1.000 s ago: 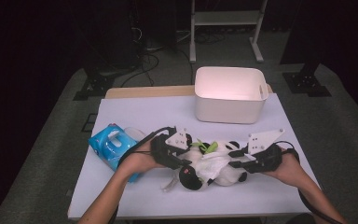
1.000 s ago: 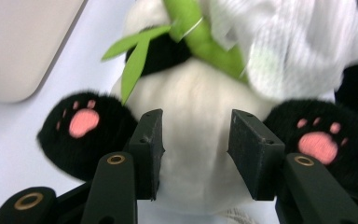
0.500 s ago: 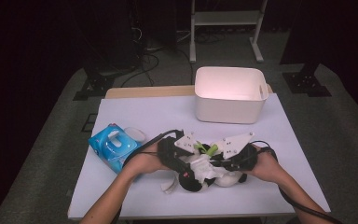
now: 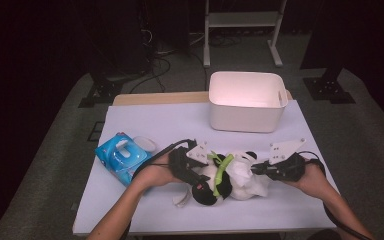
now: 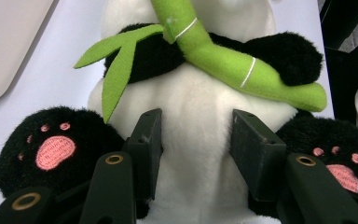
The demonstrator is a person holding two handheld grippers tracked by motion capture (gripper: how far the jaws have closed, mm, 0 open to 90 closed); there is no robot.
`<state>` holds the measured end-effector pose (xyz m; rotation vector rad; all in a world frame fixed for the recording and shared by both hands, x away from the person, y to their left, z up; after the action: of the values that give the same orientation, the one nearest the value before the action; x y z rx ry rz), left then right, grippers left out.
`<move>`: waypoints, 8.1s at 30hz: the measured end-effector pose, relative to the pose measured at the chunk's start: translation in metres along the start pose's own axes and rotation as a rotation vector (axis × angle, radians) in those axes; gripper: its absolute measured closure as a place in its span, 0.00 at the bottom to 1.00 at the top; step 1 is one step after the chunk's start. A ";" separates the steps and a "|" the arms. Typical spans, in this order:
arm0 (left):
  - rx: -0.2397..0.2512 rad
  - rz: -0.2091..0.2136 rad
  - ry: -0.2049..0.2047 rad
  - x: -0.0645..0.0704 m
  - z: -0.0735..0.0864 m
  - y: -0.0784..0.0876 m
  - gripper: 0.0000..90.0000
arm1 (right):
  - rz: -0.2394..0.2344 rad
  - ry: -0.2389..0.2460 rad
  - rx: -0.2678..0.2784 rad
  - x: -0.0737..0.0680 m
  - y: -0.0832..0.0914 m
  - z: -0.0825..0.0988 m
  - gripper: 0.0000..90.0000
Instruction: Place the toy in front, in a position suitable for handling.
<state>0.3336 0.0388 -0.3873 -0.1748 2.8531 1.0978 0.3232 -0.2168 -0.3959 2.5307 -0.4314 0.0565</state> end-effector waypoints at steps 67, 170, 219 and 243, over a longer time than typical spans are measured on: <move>0.030 0.034 -0.012 0.001 -0.004 -0.016 0.61 | -0.083 -0.052 0.021 -0.007 -0.003 0.004 0.96; 0.004 0.013 -0.078 0.033 -0.014 -0.020 0.54 | -0.078 -0.104 0.058 0.032 -0.013 -0.011 0.95; -0.011 -0.029 -0.028 0.011 -0.018 -0.021 0.54 | -0.061 -0.083 0.095 -0.032 0.017 0.024 0.95; 0.035 0.014 0.041 0.005 -0.011 -0.025 0.60 | -0.027 -0.129 0.126 -0.021 0.022 0.026 0.95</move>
<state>0.3317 0.0129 -0.3964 -0.1772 2.9118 1.0575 0.2953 -0.2420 -0.4083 2.6739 -0.4572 -0.0933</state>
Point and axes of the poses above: each handheld gripper's, and its own axes: y roughly backward along the jaws, z roughly out of its underside, x roughly to its right, the point moved 4 cm from there along -y, roughly forward along the jaws, and after that the axes turned 12 degrees about x, right-handed, at the moved point
